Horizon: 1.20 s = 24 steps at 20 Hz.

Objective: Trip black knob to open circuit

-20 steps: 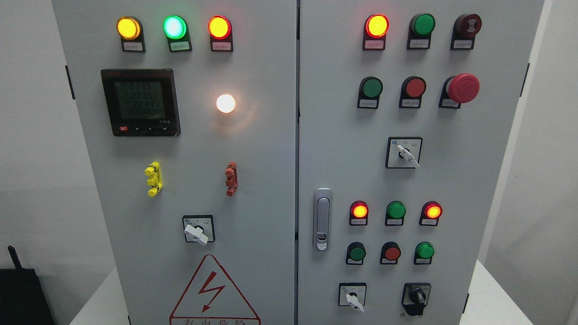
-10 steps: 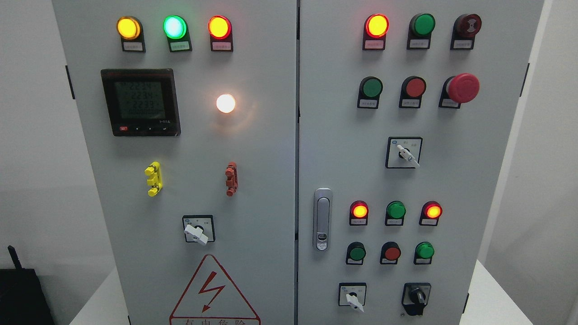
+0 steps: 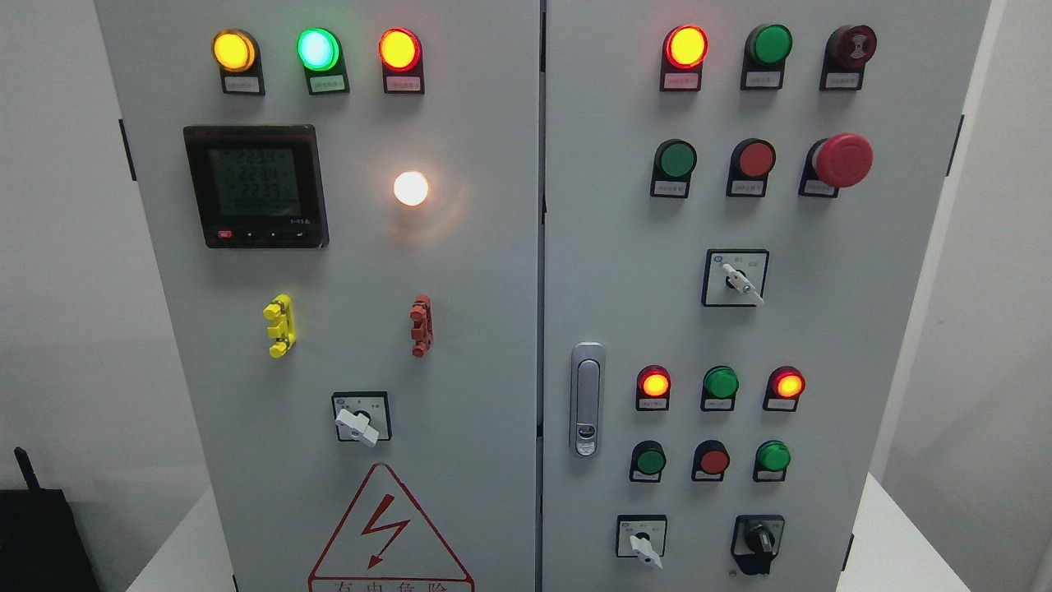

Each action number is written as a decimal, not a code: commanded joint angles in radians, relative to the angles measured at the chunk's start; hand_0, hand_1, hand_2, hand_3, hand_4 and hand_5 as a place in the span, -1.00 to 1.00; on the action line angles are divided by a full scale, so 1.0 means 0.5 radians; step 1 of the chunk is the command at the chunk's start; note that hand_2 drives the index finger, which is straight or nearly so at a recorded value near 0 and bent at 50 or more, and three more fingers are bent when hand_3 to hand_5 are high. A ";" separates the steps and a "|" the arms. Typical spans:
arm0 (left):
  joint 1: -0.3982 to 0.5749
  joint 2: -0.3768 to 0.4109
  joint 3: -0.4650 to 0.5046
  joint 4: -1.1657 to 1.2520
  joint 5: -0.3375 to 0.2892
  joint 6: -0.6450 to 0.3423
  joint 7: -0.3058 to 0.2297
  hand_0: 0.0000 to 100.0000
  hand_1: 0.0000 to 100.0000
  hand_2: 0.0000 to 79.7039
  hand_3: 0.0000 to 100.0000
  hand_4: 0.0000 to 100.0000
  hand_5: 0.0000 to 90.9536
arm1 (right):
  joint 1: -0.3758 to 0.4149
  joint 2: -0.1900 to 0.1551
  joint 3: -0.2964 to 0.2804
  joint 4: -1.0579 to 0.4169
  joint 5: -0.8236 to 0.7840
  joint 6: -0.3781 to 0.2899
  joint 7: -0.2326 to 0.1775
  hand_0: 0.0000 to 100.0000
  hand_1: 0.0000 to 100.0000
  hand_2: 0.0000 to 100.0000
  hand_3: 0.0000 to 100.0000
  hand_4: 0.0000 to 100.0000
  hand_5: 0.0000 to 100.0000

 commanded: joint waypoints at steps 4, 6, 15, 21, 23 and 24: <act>0.000 0.000 0.000 0.000 -0.046 -0.001 0.000 -0.76 -0.22 -1.00 -1.00 -1.00 -1.00 | -0.061 -0.014 -0.019 -0.039 -0.021 -0.082 -0.029 -1.00 -0.77 -1.00 -1.00 -1.00 -1.00; 0.000 0.000 0.000 0.000 -0.046 -0.004 0.000 -0.76 -0.22 -1.00 -1.00 -1.00 -1.00 | -0.079 -0.014 -0.049 -0.039 -0.021 -0.107 -0.032 -1.00 -0.77 -1.00 -1.00 -1.00 -1.00; 0.000 0.000 0.000 0.000 -0.046 -0.001 0.000 -0.76 -0.22 -1.00 -1.00 -1.00 -1.00 | 0.004 0.004 -0.150 -0.391 -0.018 -0.417 -0.029 -1.00 -0.78 -1.00 -1.00 -1.00 -1.00; 0.000 0.000 0.000 0.000 -0.046 -0.001 0.000 -0.76 -0.22 -1.00 -1.00 -1.00 -1.00 | 0.065 0.041 -0.175 -0.649 -0.015 -0.539 -0.029 -1.00 -0.86 -1.00 -1.00 -1.00 -1.00; 0.000 0.000 0.000 0.000 -0.046 -0.001 0.000 -0.76 -0.22 -1.00 -1.00 -1.00 -1.00 | 0.071 0.050 -0.172 -0.711 -0.015 -0.579 -0.032 -1.00 -0.87 -1.00 -1.00 -1.00 -1.00; 0.000 0.000 0.000 0.000 -0.046 -0.004 0.000 -0.76 -0.22 -1.00 -1.00 -1.00 -1.00 | 0.071 0.057 -0.172 -0.747 -0.015 -0.597 -0.032 -1.00 -0.88 -1.00 -1.00 -1.00 -1.00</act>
